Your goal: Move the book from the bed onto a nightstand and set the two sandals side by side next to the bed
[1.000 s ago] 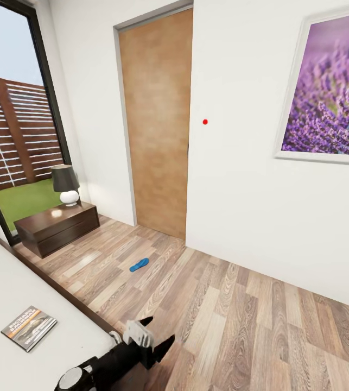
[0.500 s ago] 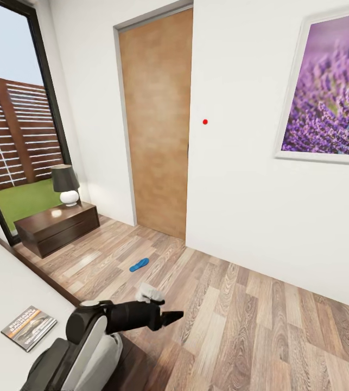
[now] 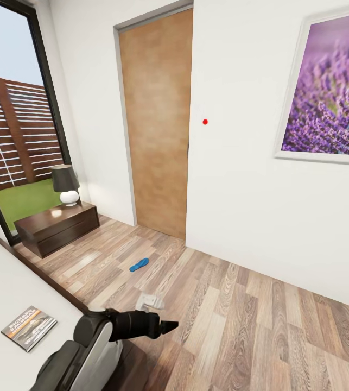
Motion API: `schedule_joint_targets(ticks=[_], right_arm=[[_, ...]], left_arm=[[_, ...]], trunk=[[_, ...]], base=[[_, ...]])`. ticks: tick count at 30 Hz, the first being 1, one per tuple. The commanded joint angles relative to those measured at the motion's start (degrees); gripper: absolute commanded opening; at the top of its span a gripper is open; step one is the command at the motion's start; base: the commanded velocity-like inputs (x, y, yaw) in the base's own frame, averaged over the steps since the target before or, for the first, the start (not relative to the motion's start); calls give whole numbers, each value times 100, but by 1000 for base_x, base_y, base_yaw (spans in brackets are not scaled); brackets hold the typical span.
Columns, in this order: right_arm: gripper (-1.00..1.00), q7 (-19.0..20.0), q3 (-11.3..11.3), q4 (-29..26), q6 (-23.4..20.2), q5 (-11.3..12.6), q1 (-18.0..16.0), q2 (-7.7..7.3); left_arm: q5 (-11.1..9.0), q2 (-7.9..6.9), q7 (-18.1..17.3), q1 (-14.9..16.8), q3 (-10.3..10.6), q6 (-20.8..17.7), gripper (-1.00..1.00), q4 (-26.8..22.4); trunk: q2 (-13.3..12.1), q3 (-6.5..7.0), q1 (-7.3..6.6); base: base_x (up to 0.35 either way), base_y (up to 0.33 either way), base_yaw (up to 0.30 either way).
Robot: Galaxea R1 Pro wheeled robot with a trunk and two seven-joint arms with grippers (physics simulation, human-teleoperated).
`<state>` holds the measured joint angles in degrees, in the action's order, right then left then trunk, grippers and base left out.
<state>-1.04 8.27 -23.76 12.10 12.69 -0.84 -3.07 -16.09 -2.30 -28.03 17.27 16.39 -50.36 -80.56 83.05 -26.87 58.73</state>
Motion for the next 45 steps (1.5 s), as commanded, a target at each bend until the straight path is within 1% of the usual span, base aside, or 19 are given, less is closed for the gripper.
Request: schedule_joint_targets(ticks=[1, 4, 8, 9, 12, 14, 15, 16, 17, 20, 21, 23, 25, 26, 30, 36, 38, 41, 45], right_arm=[[100, -2, -11, -1, 21, 58, -3, -1], [100, -4, -26, -65, 5, 55, -1, 2], [100, -24, -33, -154, -68, 36, -2, 3], [100, -35, -31, -211, -150, 26, -2, 0], [100, -50, -34, -579, -739, 10, -2, -6], [100, -57, -35, -1397, -1977, 2, -2, -8], [100, -64, -35, -2162, -3103, -1, -3, -9], [100, -66, -35, -2416, -3478, -1, -3, -9], [100, -68, -36, -2899, -4203, -2, -6, -9], [100, -69, -36, -3504, -5192, -3, -35, -9], [100, -70, -36, -3794, -5778, -3, -134, -10], [100, -71, -36, -3987, -6283, -3, -327, -10], [100, -68, -36, -4109, -6672, -2, -572, -11], [100, -65, -36, -4225, -7090, 2, -985, -10], [100, -63, -40, -4281, -7210, 5, -1229, -12], [100, -69, -44, -4289, -7210, -32, -1287, -11], [100, -70, -44, -4284, -7210, -138, -1292, -10], [100, -65, -43, -4182, -7210, -434, -1295, -14], [100, -64, -38, -4035, -7210, -670, -1296, -17]], left_arm=[[-4, -1, 37, 5, 7, 34, 100, 66], [0, 7, 101, 5, 19, 291, 100, 268], [-13, 9, 110, 5, 30, 338, 100, 298], [-14, 13, 111, 5, 37, 346, 100, 305], [-17, 44, 113, 5, 44, 359, 100, 329], [-15, 109, 113, 5, 47, 365, 100, 372], [-15, 143, 114, 5, 48, 367, 100, 390], [-15, 151, 114, 5, 48, 367, 100, 394], [-16, 164, 114, 5, 48, 368, 100, 401], [-16, 175, 114, 5, 49, 368, 100, 411], [-17, 179, 114, 5, 49, 369, 100, 417], [-17, 182, 114, 5, 49, 369, 100, 421], [-17, 183, 114, 5, 49, 369, 100, 423], [-17, 185, 114, 5, 49, 369, 100, 424], [-17, 186, 114, 5, 49, 369, 100, 426], [-18, 186, 114, 5, 49, 369, 100, 427], [-17, 186, 114, 5, 49, 369, 100, 427], [-19, 186, 114, -1, 49, 369, 100, 427], [-19, 208, 114, -4, 49, 369, 100, 427]], trunk=[[3, -6, 0], [3, -6, 0], [3, -6, 0], [3, -6, 0], [3, -6, 0], [3, -6, 0], [3, -6, 0], [3, -6, 0], [3, -6, 0], [3, -6, 0], [3, -6, 0], [3, -6, 0], [3, -6, 0], [3, -6, 0], [3, -6, 0], [3, -6, 0], [3, -6, 0], [3, -6, 0], [3, -6, 0]], base=[[0, 0, 0], [0, 0, 0], [0, 0, 0], [0, 0, 0], [0, 0, 0], [0, 0, 0], [0, 0, 0], [0, 0, 0], [0, 0, 0], [0, 0, 0], [0, 0, 0], [0, 0, 0], [0, 0, 0], [0, 0, 0], [0, 0, 0], [0, 0, 0], [0, 0, 0], [0, 0, 0], [0, 0, 0]])
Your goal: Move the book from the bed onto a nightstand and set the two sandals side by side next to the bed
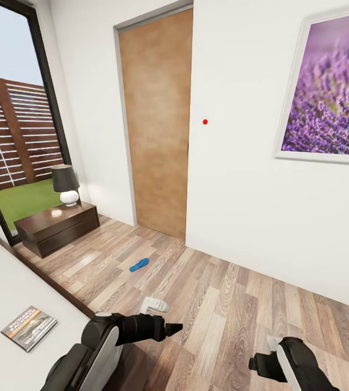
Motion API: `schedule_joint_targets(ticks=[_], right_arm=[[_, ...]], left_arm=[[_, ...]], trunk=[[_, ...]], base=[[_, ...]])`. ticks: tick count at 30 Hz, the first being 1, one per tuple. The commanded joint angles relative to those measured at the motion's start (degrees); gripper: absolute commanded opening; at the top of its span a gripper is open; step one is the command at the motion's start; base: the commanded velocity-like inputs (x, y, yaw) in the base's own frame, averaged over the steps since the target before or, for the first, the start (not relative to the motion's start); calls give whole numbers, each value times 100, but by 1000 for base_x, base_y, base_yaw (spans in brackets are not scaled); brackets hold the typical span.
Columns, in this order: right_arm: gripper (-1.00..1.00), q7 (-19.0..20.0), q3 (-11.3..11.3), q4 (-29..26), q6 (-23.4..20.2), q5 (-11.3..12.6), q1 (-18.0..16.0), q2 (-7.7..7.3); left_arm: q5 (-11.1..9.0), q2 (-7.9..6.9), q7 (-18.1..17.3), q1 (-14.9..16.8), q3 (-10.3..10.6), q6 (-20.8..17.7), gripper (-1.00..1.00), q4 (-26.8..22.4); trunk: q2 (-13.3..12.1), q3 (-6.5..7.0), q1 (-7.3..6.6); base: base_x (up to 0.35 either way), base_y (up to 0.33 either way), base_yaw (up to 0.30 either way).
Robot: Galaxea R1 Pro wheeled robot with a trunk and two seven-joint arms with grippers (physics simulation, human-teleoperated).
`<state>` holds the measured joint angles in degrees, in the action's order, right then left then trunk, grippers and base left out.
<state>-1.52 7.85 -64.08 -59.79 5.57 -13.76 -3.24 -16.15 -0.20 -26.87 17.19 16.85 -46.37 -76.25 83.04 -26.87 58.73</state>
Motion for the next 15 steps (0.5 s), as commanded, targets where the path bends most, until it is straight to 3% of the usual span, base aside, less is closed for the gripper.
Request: schedule_joint_targets(ticks=[1, 9, 15], right_arm=[[100, -24, 5, 61, -21, 8, -4, -1], [100, -27, 6, 471, -21, -304, -18, -2], [100, -24, 6, 522, -21, -443, -21, 6]], left_arm=[[-12, 3, -1, 4, 2, -30, 100, -4], [-19, 18, 4, 4, 2, -30, 100, 4], [-20, 42, 6, 4, 2, -30, 100, 5]], trunk=[[4, -6, 0], [4, -6, 0], [244, -114, 132]], base=[[0, 0, 0], [0, 0, 0], [0, 0, 0]])
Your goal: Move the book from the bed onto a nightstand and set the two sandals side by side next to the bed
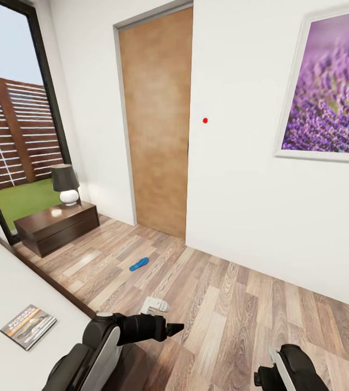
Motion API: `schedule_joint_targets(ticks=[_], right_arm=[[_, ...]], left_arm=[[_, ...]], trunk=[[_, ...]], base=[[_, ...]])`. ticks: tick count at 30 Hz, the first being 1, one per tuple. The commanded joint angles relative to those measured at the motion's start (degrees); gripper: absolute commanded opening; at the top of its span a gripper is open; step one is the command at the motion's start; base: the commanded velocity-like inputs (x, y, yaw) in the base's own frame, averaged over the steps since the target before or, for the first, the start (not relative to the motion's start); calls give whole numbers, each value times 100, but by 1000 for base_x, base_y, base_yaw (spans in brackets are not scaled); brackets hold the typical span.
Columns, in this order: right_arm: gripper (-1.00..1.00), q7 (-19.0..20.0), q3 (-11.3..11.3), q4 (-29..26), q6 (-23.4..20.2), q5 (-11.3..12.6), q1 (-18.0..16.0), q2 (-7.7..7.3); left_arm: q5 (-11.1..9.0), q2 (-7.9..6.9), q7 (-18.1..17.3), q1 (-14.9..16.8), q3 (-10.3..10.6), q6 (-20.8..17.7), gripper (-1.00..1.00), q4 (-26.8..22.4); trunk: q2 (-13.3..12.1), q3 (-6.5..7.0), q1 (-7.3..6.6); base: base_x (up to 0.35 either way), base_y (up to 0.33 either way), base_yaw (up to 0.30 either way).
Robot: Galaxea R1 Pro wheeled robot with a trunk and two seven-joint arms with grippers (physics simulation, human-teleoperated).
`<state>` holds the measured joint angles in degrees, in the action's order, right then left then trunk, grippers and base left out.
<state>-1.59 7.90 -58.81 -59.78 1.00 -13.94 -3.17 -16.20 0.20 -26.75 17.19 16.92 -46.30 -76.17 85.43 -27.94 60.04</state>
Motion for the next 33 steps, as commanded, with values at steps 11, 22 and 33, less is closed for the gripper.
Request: schedule_joint_targets(ticks=[11, 22, 33], right_arm=[[100, -16, 1, 1, -22, -3, -4, 1], [100, -16, 1, 1, -22, -12, -5, 1], [100, -1, 1, -29, -22, -16, -4, 9]], left_arm=[[-14, 7, -7, 4, -5, -37, 100, -3], [-6, 9, -14, 4, -1, -37, 100, 113], [-6, 7, -15, 4, -4, -37, 100, 120]], trunk=[[446, -204, 242], [887, -402, 484], [1329, -599, 725]], base=[[0, 0, 0], [0, 0, 0], [0, 0, 0]])
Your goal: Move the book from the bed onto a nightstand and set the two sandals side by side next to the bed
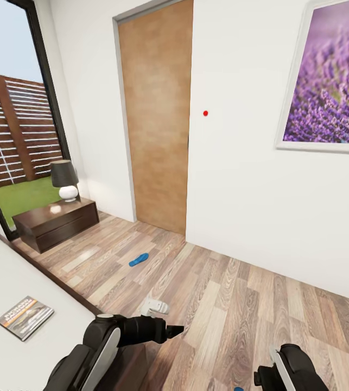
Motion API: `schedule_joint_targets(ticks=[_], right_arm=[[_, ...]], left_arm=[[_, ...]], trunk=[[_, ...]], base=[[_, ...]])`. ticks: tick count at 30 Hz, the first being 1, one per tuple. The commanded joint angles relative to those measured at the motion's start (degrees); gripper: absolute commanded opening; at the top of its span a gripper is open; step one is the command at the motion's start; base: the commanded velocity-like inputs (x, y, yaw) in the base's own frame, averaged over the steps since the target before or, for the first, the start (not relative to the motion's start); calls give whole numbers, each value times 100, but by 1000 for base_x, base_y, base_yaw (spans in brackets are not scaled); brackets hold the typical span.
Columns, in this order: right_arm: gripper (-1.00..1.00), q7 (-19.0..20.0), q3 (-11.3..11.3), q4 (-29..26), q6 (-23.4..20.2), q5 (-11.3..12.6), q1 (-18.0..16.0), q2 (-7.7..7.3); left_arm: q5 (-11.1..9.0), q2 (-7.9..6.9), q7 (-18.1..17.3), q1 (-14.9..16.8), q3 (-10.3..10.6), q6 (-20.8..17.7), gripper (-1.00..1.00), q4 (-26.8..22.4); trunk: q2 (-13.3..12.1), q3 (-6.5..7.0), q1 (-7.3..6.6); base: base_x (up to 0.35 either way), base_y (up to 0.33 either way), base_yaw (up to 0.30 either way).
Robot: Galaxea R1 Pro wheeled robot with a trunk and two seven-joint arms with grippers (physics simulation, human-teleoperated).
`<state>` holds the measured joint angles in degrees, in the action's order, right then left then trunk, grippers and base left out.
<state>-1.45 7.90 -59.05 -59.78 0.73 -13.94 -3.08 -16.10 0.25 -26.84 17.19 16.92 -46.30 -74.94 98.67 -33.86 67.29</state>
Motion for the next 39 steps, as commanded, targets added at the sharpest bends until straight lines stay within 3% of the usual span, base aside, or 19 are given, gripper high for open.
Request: schedule_joint_targets(ticks=[1, 39], right_arm=[[100, -15, 1, -8, -22, 10, -3, 0], [100, -22, 1, -18, -22, 6, -3, 0]], left_arm=[[-15, 2, -5, 4, -5, -37, 100, -3], [-24, 2, -5, 4, -5, -37, 100, -3]], trunk=[[45, -25, 22], [1569, -707, 857]], base=[[0, 0, 0], [0, 0, 0]])
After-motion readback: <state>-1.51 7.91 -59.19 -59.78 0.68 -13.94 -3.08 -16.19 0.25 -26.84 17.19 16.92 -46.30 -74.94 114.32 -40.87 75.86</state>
